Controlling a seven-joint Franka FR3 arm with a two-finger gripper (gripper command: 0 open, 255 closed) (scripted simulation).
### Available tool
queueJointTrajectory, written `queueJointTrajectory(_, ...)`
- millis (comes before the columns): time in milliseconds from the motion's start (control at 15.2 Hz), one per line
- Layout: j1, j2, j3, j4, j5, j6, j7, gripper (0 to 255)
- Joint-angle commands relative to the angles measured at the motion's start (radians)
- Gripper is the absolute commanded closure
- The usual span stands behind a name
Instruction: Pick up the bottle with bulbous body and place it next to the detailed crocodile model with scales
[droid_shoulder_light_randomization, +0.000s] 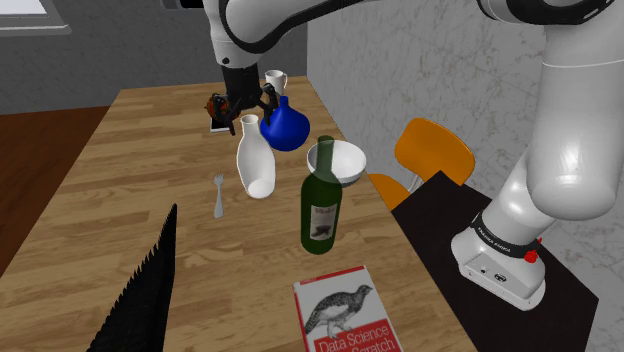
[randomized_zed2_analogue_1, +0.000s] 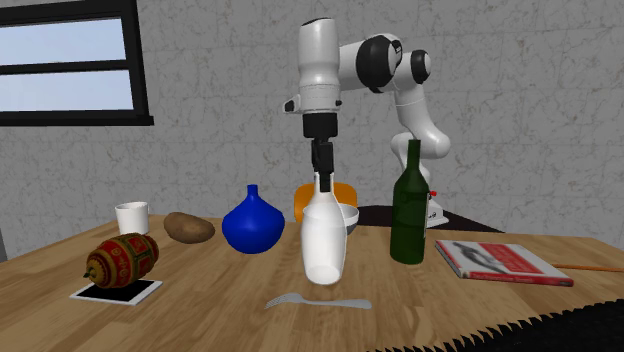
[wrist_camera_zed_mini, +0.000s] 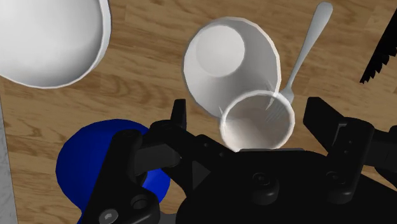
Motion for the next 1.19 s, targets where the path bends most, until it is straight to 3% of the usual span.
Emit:
queueJointTrajectory(0,0.0,-0.001,0.0,-0.01,0.0,0.009,0.001,0)
queueJointTrajectory(396,0.0,-0.001,0.0,-0.01,0.0,0.009,0.001,0)
queueJointTrajectory(462,0.0,-0.001,0.0,-0.01,0.0,0.009,0.001,255)
queueJointTrajectory(1122,0.0,-0.004,0.001,-0.001,0.001,-0.003,0.0,255)
